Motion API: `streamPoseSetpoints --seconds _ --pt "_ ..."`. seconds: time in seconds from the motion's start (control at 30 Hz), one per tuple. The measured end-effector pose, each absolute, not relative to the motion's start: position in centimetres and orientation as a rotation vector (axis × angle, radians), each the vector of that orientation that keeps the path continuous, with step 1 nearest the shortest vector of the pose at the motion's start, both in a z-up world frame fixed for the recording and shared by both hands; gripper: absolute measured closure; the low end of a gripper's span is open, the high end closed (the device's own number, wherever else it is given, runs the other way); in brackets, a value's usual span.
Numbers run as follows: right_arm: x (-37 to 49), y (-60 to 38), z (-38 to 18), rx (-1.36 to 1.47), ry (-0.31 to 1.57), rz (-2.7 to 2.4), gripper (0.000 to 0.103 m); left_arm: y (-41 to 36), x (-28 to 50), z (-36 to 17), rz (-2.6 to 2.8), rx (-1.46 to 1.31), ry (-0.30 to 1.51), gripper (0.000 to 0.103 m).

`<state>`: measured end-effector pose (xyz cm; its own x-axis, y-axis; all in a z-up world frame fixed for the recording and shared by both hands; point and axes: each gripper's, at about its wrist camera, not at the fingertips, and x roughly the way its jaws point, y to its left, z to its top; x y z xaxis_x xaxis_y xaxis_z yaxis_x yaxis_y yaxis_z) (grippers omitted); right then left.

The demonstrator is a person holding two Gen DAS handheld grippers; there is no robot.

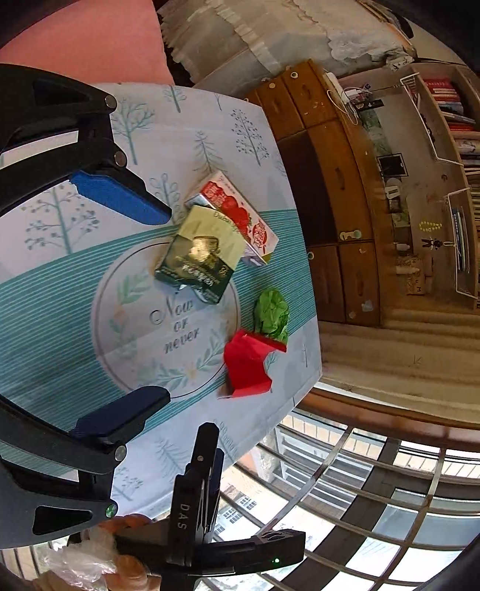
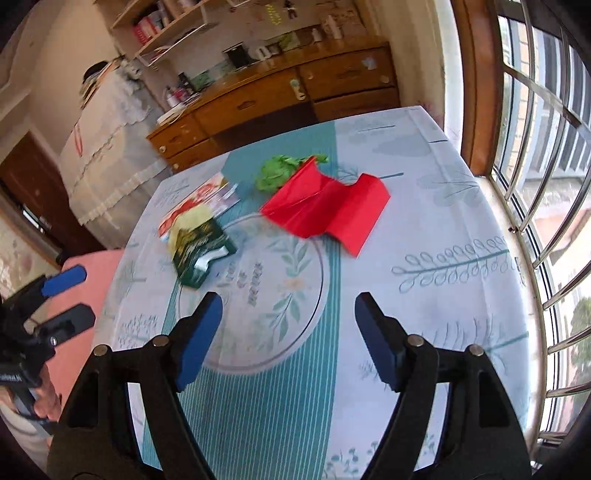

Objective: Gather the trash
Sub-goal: 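Raise both open tools from the bin back over the table, then grasp the green crumpled paper with the left tool while the right grasps the red cloth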

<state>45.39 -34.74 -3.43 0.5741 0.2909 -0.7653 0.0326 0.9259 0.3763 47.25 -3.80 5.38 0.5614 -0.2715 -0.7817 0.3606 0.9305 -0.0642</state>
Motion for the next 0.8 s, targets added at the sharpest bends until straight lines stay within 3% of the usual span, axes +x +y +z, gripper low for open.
streamPoseSetpoints --seconds 0.2,0.5,0.57,0.63,0.8 --pt "52.6 -36.3 -7.1 0.509 0.995 0.076 0.026 -5.0 54.1 4.4 -0.359 0.042 0.912 0.013" --pt "57.5 -34.0 -10.4 0.363 1.062 -0.112 0.025 -6.8 60.6 3.7 -0.320 0.061 0.914 0.013" --pt "57.3 -33.5 -10.6 0.307 1.040 -0.106 0.038 -7.6 61.6 3.2 -0.318 0.083 0.919 0.013" --pt "57.0 -33.3 -10.8 0.253 1.029 -0.101 0.065 -8.4 62.6 2.9 -0.325 0.111 0.918 0.013" --pt "55.1 -35.5 -10.9 0.320 1.006 -0.012 0.084 -11.3 65.1 1.2 -0.346 0.157 0.935 0.013"
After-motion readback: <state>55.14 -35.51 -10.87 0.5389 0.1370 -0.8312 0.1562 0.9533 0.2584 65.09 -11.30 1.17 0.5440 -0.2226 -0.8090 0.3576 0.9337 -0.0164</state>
